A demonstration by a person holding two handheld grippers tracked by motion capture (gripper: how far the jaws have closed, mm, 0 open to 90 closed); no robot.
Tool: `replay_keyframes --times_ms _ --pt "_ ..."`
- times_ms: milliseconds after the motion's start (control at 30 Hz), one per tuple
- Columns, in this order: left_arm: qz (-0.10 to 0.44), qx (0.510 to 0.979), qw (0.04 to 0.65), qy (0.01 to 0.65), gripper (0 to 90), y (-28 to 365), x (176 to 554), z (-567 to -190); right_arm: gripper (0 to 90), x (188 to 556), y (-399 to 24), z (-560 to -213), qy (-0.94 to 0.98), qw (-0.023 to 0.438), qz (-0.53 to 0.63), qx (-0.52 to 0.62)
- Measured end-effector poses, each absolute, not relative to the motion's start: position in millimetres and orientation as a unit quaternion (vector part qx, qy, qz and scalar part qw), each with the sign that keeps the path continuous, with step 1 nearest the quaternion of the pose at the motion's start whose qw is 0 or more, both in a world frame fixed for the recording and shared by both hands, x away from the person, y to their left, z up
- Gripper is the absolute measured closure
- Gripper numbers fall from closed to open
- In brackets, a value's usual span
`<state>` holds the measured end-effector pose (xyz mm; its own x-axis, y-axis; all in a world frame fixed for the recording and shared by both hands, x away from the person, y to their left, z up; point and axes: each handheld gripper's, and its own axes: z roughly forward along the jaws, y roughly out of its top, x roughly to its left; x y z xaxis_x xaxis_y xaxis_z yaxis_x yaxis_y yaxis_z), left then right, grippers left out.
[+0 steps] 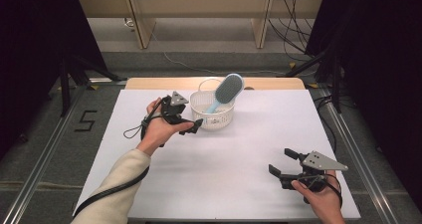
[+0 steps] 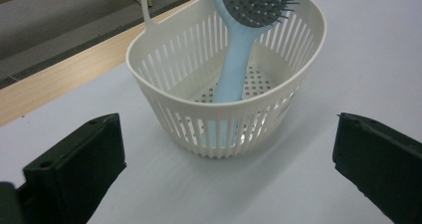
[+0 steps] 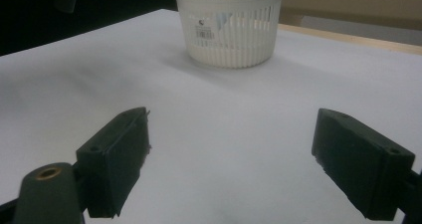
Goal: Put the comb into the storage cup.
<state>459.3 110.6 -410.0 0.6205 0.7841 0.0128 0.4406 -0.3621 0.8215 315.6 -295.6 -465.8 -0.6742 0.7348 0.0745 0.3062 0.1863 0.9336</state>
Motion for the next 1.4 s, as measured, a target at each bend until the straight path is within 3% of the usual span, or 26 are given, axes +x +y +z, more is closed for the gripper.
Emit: replay_keyframes --times_ms 1400 --pt "0.217 0.791 0.434 0.372 0.0 143 403 -419 15.7 315 -296 -465 0.741 0.205 0.534 0.351"
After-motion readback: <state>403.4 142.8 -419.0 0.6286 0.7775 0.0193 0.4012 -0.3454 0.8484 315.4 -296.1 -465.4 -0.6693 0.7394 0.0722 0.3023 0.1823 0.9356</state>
